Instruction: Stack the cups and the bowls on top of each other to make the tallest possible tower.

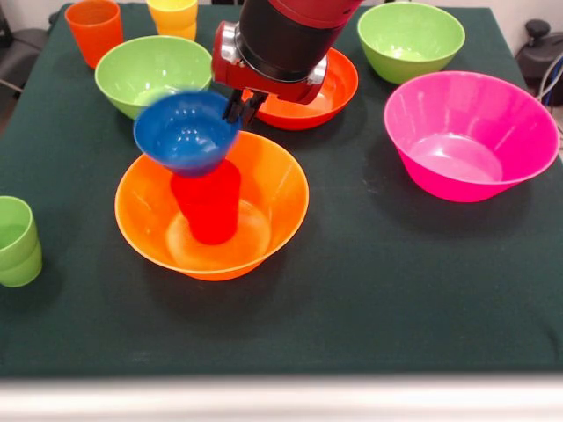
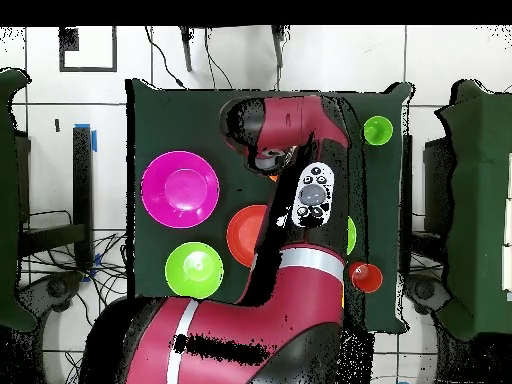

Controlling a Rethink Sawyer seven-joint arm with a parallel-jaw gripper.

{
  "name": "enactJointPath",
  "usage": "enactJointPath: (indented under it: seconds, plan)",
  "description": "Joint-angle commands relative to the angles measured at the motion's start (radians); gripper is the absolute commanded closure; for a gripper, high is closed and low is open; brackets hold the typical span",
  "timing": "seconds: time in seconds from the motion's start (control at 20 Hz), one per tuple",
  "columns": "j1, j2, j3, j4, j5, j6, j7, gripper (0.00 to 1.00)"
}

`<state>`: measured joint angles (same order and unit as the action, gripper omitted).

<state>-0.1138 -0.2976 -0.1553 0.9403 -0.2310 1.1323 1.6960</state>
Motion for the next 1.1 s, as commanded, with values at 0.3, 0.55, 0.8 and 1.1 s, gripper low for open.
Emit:
enactJointPath:
  seconds: [0.3, 0.55, 0.8, 1.1]
  plan:
    - [-0.005, 0.039, 0.085, 0.06, -0.009, -0.04, 0.015, 1.0]
    - [-0.007, 0.044, 0.089, 0.049, -0.005, -0.043, 0.017, 1.0]
    - [-0.004, 0.042, 0.086, 0.048, -0.006, -0.038, 0.021, 1.0]
    - [-0.007, 0.054, 0.095, 0.005, 0.002, -0.028, 0.02, 1.0]
